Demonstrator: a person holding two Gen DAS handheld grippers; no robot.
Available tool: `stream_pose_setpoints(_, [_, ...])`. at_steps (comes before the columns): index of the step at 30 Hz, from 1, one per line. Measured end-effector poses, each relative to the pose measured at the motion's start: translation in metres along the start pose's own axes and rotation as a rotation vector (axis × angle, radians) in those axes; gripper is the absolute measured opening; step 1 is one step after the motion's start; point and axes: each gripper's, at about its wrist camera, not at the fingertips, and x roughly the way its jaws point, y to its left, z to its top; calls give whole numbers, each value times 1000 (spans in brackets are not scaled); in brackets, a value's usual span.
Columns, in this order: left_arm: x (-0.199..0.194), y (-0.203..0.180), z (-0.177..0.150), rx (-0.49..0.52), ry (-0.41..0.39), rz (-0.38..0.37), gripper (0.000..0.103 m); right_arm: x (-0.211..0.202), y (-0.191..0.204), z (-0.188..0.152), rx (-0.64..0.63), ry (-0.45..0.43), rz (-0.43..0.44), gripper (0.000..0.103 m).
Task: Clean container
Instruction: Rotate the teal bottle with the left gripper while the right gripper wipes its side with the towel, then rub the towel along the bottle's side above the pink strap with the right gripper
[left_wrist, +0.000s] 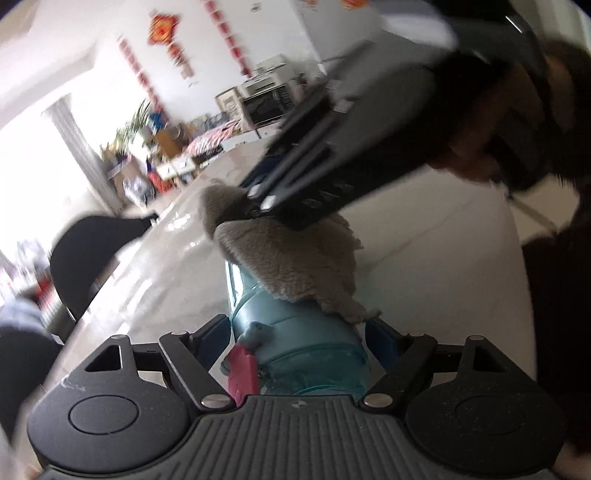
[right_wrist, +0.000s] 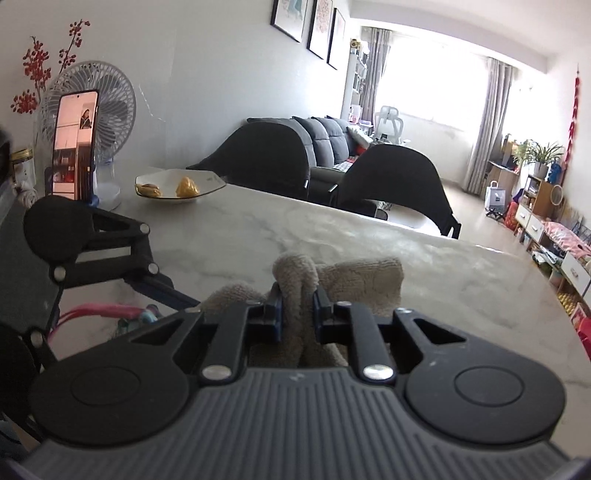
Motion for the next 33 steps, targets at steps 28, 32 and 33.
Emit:
stream_pose_setpoints(28, [10, 35, -62, -270, -150, -106, 69, 0, 8, -1, 63, -46, 63, 38])
stream_pose_setpoints(32, [18, 23, -58, -224, -94, -73, 67, 4, 13, -6, 33, -72, 26, 44])
stream_pose_setpoints(33, [17, 23, -59, -229, -94, -75, 67, 4, 12, -8, 39, -81, 25, 45])
